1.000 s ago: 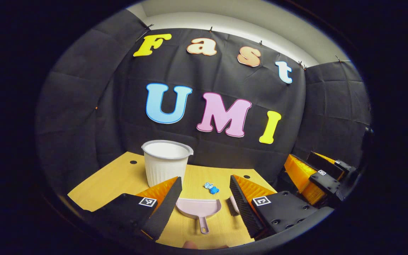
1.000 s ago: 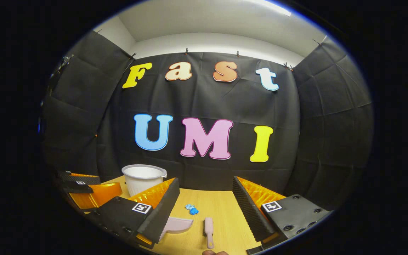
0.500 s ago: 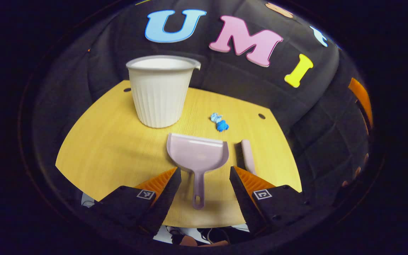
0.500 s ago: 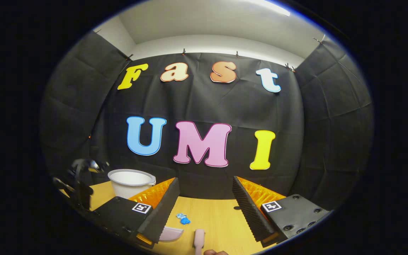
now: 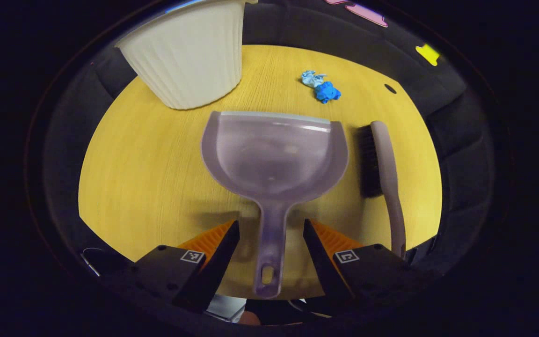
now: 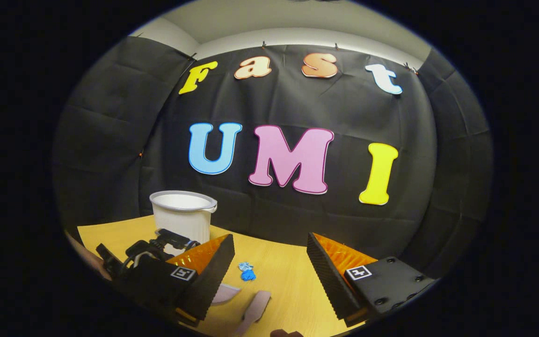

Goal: Pick up the small broom and dustpan from the desktop, sweep the trash into the dustpan with the broom, and then empty the trash into the garbage bin.

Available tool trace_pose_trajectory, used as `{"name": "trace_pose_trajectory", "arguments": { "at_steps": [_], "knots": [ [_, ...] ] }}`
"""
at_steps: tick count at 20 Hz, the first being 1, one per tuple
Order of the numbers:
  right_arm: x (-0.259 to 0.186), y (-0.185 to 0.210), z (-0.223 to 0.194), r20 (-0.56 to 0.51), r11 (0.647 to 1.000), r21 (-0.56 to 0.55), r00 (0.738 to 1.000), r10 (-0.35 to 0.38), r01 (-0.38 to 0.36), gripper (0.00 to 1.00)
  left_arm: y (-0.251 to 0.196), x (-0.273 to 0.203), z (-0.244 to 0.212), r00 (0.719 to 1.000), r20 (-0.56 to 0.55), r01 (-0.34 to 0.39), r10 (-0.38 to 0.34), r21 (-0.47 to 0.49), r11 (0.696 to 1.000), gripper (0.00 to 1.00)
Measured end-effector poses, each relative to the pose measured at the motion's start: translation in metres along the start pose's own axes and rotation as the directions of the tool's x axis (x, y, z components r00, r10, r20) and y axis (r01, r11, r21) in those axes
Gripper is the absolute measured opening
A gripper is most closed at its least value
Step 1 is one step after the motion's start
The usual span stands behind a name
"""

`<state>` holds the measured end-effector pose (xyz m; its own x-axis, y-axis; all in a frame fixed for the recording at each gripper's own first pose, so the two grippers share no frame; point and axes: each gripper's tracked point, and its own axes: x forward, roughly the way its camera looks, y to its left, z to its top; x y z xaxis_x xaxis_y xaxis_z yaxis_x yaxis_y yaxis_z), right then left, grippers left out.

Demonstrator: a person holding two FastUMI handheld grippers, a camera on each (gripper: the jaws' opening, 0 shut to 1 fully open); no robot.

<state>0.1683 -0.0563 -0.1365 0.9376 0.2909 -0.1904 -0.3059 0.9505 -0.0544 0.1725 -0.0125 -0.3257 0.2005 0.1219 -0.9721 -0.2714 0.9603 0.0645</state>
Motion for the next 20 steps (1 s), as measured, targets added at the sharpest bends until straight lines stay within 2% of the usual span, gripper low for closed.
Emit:
{"name": "trace_pose_trajectory", "arguments": {
  "at_steps": [5, 8, 11, 12, 14, 15, 16, 18, 19, 20],
  "knots": [
    [0.018, -0.027, -0.036, -0.122, 0.994, 0.11, 0.993, -0.012, 0.026, 1.0, 0.001, 0.025, 0.014, 0.989, -0.146, -0.04, 0.038, -0.011, 0.999, 0.83],
    [0.019, -0.029, -0.053, -0.178, 0.99, 0.141, 0.984, -0.003, 0.029, 1.0, 0.0, 0.03, 0.013, 0.975, -0.219, -0.032, 0.024, -0.034, 0.999, 0.76],
    [0.014, -0.014, -0.074, -0.245, 0.99, 0.144, 0.969, 0.035, 0.001, 1.0, -0.001, 0.028, 0.024, 0.972, -0.234, -0.018, 0.016, -0.005, 1.0, 0.61],
    [0.013, -0.009, -0.082, -0.278, 0.989, 0.146, 0.959, 0.048, -0.007, 1.0, 0.0, 0.033, 0.021, 0.97, -0.243, -0.018, 0.02, 0.01, 1.0, 0.49],
    [0.01, 0.0, -0.096, -0.339, 0.987, 0.163, 0.939, 0.059, -0.004, 1.0, 0.0, 0.03, 0.025, 0.969, -0.247, 0.005, 0.007, 0.049, 0.999, 0.34],
    [0.01, 0.003, -0.101, -0.369, 0.984, 0.176, 0.927, 0.065, 0.001, 1.0, 0.0, 0.031, 0.026, 0.971, -0.238, 0.018, -0.004, 0.055, 0.998, 0.31],
    [0.01, 0.008, -0.107, -0.405, 0.981, 0.195, 0.912, 0.072, 0.01, 1.0, 0.0, 0.031, 0.026, 0.972, -0.235, 0.037, -0.023, 0.055, 0.998, 0.3],
    [0.009, 0.02, -0.126, -0.502, 0.964, 0.261, 0.86, 0.09, 0.051, 1.0, 0.003, 0.029, 0.026, 0.972, -0.225, 0.078, -0.06, 0.068, 0.995, 0.29],
    [0.005, 0.023, -0.144, -0.587, 0.961, 0.261, 0.806, 0.084, 0.09, 1.0, 0.006, 0.029, 0.026, 0.974, -0.213, 0.093, -0.076, 0.074, 0.993, 0.29],
    [-0.003, 0.022, -0.164, -0.674, 0.964, 0.231, 0.736, 0.063, 0.129, 1.0, 0.007, 0.027, 0.025, 0.974, -0.203, 0.116, -0.098, 0.081, 0.99, 0.29]
  ]
}}
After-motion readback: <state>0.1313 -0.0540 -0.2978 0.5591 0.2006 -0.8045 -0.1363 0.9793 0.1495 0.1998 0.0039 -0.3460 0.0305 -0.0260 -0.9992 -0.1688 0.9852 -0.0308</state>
